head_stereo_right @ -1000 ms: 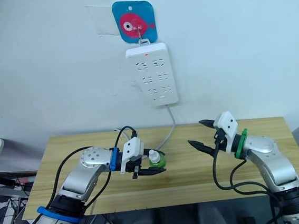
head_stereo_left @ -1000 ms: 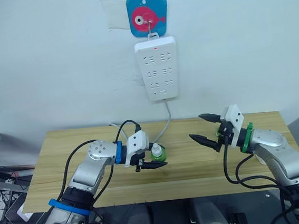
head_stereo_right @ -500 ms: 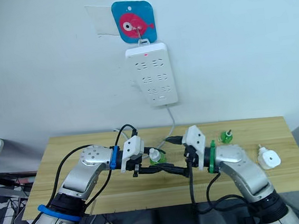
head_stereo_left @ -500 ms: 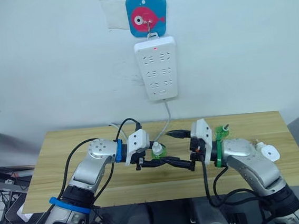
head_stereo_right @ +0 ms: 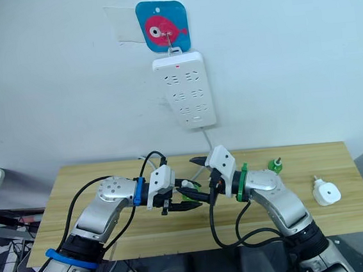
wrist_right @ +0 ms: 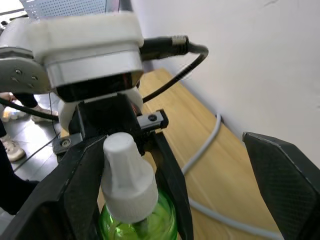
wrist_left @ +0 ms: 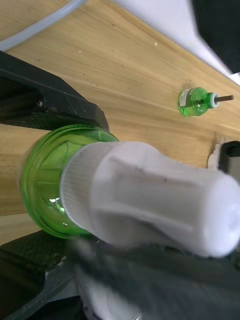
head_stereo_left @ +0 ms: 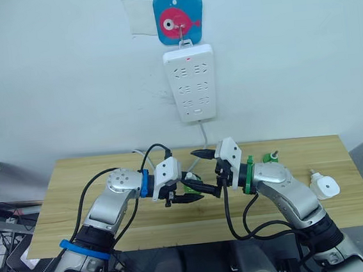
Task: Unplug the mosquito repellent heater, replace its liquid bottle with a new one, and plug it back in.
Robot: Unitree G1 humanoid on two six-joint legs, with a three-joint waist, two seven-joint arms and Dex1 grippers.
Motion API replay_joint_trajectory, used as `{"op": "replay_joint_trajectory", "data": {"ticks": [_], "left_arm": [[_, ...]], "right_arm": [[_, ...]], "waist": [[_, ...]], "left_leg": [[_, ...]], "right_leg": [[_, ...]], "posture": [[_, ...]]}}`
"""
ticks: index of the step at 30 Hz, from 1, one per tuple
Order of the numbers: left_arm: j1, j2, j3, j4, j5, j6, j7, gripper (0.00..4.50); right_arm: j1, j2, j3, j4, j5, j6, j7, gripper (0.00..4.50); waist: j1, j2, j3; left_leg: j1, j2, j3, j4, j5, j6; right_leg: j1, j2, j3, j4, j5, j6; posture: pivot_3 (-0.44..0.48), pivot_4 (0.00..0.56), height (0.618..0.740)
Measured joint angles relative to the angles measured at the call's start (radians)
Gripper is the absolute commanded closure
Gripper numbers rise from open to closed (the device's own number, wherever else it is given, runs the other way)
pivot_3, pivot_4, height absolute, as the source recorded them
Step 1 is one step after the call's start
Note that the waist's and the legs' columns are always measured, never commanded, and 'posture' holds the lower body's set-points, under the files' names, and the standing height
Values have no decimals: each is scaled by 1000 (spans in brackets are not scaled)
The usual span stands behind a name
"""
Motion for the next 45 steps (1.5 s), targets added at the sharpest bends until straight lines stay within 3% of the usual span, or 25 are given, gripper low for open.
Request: {"op": "replay_joint_trajectory", "data": {"ticks": [6,14,18,23,28,31,41,42,45], "left_arm": [[1,0,0,0,1,0,7,2250],[7,3,0,0,1,-11,4,2250],[7,2,0,0,1,-13,1,2250],[4,2,0,1,0,-14,-1,2250],[4,2,0,1,1,-14,-3,2250],[4,2,0,1,1,-14,-4,2250],[4,2,0,1,2,-16,-3,2250],[4,2,0,1,2,-16,-2,2250],[5,2,0,0,2,-17,-1,2250]], "right_arm": [[3,-52,-21,0,15,-11,41,29],[31,-205,-185,6,84,7,110,29],[58,-197,-141,-29,90,23,140,29],[64,-95,-26,-43,57,22,112,29],[25,-19,-11,-48,52,39,68,29],[22,-9,-8,-64,75,80,69,582],[9,-37,-19,-215,166,228,52,4289],[10,-43,-18,-229,166,237,46,4479],[21,-55,-18,-266,168,258,33,4479]], "waist": [[1,0,0],[2,0,0],[-4,0,0],[-3,0,0],[0,0,0],[2,0,0],[1,0,0],[1,0,0],[1,0,0]], "left_leg": [[0,0,0,0,0,0],[0,0,0,0,0,0],[0,0,0,0,0,0],[0,0,0,0,0,0],[0,0,0,0,0,0],[0,0,0,0,0,0],[0,0,0,0,0,0],[0,0,0,0,0,0],[0,0,0,0,0,0]], "right_leg": [[0,0,0,0,0,0],[0,0,0,0,0,0],[0,0,1,0,0,0],[0,0,0,1,0,0],[0,0,0,0,0,0],[0,0,0,0,0,0],[0,0,0,1,0,0],[0,0,0,0,0,0],[0,0,0,0,0,0]], "posture": [[-80,226,740],[-87,227,740],[-86,227,740],[-79,226,740],[-80,224,740],[-80,220,740],[-72,217,740],[-72,217,740],[-72,216,740]]}}
